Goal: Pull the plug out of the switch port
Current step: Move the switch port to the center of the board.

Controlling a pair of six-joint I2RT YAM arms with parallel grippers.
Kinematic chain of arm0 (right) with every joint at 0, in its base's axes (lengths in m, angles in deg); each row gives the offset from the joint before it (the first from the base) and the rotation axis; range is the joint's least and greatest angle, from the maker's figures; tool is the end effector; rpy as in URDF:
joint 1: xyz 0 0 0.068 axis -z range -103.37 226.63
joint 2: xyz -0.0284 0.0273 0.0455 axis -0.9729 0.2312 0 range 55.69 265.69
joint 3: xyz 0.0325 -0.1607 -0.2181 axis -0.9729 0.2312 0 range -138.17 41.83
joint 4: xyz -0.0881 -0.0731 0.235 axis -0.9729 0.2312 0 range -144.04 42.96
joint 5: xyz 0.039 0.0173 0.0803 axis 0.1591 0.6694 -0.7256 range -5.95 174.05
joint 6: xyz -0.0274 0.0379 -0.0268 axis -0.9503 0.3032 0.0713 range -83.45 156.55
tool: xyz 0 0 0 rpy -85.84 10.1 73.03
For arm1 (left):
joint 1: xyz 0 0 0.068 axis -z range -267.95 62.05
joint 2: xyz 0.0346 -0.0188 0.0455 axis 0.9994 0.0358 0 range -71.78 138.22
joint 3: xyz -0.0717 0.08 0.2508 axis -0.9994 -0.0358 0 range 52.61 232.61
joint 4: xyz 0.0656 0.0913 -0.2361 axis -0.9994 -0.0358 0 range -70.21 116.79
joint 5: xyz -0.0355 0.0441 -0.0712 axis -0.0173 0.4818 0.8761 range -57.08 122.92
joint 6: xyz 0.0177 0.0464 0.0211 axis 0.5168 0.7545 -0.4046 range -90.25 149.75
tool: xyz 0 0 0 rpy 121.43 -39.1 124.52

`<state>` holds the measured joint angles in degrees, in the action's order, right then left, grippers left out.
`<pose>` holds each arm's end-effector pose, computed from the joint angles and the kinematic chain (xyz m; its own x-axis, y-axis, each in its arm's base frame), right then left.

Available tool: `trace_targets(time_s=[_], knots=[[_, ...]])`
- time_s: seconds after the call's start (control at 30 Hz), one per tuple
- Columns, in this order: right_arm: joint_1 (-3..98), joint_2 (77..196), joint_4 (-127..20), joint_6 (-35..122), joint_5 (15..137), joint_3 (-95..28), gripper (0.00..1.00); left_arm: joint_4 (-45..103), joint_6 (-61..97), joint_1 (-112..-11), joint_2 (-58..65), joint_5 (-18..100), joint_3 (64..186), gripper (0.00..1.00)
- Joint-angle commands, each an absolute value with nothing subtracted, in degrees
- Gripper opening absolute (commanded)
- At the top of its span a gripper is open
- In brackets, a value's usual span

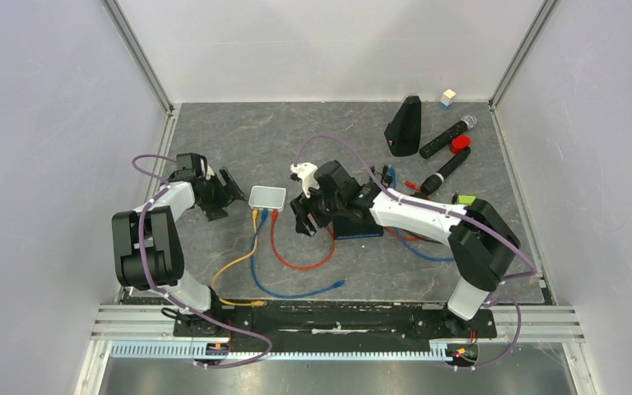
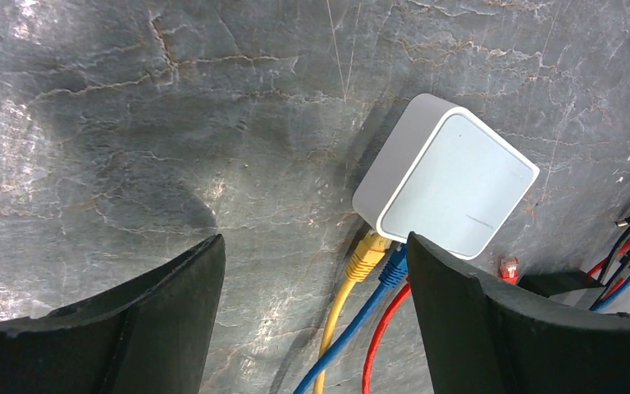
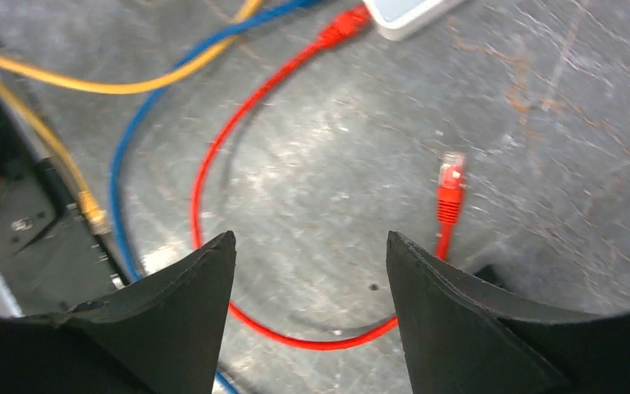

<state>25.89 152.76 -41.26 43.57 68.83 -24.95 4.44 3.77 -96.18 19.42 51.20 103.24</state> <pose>0.2291 0.2951 0.2298 -0.5351 -0.4684 -0.7031 -0.8092 0.5234 0.2671 0.2984 0.0319 0.1676 -0.7945 -0.5352 -0.2869 -0.3811 0.8073 -0.4506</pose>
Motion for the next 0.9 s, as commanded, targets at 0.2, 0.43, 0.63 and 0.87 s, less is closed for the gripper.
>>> trace_targets(time_s=[0.2,0.43,0.63,0.87], knots=[[31.7,156.4,-43.9,46.1,79.6,-17.5,0.69,7.1,2.9,-93.9,19.2,52.5,104.2,0.86],[34.8,152.3,-45.6,45.9,78.5,-10.6,0.70,7.7,3.1,-91.1,21.3,51.4,106.1,0.86],[34.9,151.8,-46.7,46.2,73.4,-12.1,0.71,9.2,3.2,-89.6,21.3,51.5,104.8,0.86],[34.9,152.8,-47.9,48.5,70.3,-17.5,0.71,10.8,3.0,-88.9,21.3,52.1,102.8,0.86]])
